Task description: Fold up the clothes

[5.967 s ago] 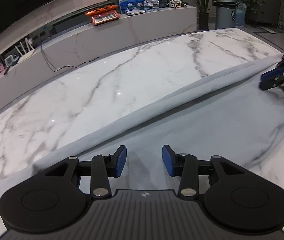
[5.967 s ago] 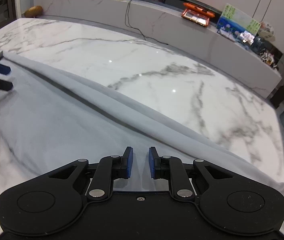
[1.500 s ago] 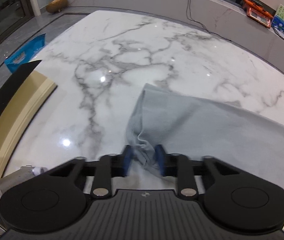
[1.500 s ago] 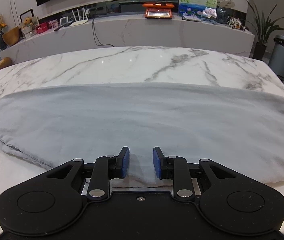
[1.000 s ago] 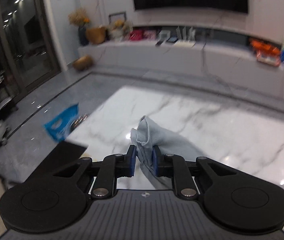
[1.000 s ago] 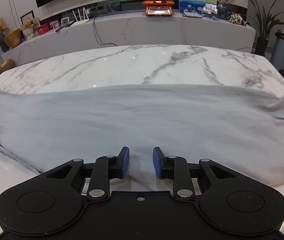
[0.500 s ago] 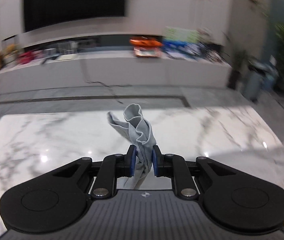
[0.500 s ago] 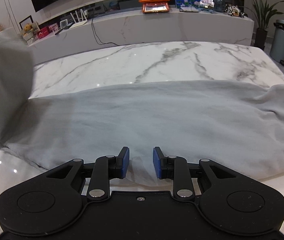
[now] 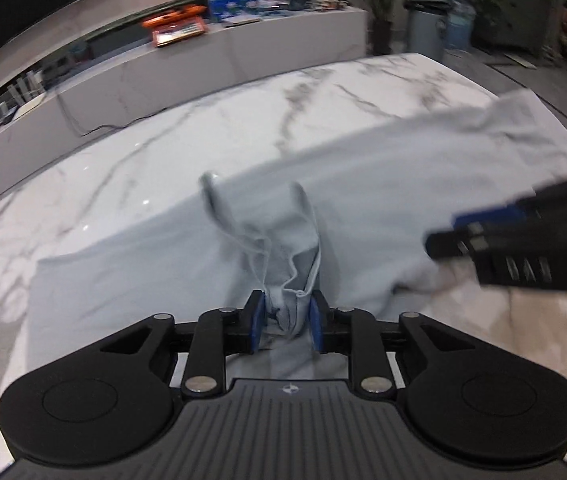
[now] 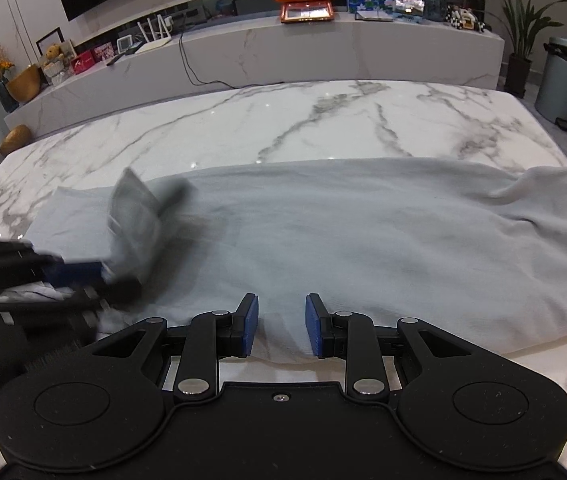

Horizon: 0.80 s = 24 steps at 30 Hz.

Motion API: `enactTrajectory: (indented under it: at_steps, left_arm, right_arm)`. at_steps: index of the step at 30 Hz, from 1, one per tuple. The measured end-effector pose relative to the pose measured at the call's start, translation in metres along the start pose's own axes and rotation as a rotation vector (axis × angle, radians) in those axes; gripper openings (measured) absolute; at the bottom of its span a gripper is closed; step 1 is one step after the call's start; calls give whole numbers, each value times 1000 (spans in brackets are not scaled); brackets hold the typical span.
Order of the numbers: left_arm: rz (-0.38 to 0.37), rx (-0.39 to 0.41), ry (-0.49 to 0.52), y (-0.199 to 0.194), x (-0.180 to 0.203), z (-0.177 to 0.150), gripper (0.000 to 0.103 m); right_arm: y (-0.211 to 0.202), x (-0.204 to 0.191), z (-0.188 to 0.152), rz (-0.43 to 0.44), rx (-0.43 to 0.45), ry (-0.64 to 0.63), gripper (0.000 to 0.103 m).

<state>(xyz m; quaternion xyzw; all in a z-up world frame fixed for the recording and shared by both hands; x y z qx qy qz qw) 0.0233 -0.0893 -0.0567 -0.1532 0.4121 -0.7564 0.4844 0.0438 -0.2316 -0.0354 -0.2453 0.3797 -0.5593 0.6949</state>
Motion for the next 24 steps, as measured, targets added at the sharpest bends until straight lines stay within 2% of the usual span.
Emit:
enactTrajectory:
  at_steps: [5,8,11,16,20,24]
  left_arm:
    - [-37,58,26,-16,-2,-19,35]
    - [-31,79,30,-23,-6,-25,37]
    - [0,81,43,-25,-7,-31,37]
    - [85,81,36,-30,-27,-35,37]
    - [80,71,13,-29,-38,-39,25]
    - [71,60,-9,-27,-48,-42,23]
  right_arm:
    - [2,-3,2,47,3,34,31]
    - [2,-5,5,96,12,86,36]
    - [6,-10,7,159,2,150,45]
    - [22,-27,8,210,-30,191,47]
    - [34,-32,9,210,-57,243,47]
    - [48,-31,6,226,-101,342,48]
Point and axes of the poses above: each gripper's, at about its wrist camera, not at the fingertips, and y roughly the way its jaws point, x to its right, z to its top, the point moved 2 cm from there along y, roughly the way its jaws point, and after that the axes turned 5 degrees about z, right-handed, at the moved point
